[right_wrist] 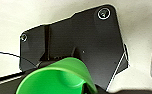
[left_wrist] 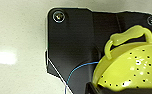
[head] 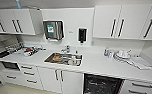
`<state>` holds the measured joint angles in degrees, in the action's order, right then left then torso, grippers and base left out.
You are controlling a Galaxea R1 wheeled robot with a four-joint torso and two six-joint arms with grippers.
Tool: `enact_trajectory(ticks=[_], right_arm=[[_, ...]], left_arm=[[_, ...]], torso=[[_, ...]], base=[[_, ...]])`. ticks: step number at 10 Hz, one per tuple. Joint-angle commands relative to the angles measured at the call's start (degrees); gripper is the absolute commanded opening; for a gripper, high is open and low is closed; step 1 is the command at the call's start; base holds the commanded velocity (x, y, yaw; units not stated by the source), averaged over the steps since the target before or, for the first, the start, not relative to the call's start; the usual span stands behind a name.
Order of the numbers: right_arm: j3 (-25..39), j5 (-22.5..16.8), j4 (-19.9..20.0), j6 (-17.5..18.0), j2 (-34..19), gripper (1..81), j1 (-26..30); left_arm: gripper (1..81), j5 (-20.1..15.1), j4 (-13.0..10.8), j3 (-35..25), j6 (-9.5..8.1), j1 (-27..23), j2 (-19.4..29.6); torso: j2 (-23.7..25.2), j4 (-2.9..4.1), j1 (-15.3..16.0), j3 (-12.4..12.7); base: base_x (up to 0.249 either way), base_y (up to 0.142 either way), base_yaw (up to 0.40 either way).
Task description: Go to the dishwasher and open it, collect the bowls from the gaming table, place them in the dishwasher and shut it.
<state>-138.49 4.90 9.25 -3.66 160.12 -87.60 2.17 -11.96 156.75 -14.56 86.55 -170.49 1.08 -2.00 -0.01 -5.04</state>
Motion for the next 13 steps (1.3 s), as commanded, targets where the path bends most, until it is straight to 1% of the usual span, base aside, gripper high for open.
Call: enact_trajectory(ticks=[1, 13], right_arm=[[0.42, -3.32, -0.29, -0.21, -1.01, 1.0, 2.38], [0.42, -3.32, -0.29, -0.21, -0.83, 1.0, 2.38]], left_arm=[[1.0, -3.05, -0.35, 0.05, 0.41, -2.30, 0.40], [1.0, -3.05, -0.35, -0.04, 0.41, -2.21, 0.40]], torso=[[0.00, 0.00, 0.01, 0.00], [0.00, 0.00, 0.01, 0.00]], base=[[0.110, 0.000, 0.000], [0.109, 0.000, 0.000]])
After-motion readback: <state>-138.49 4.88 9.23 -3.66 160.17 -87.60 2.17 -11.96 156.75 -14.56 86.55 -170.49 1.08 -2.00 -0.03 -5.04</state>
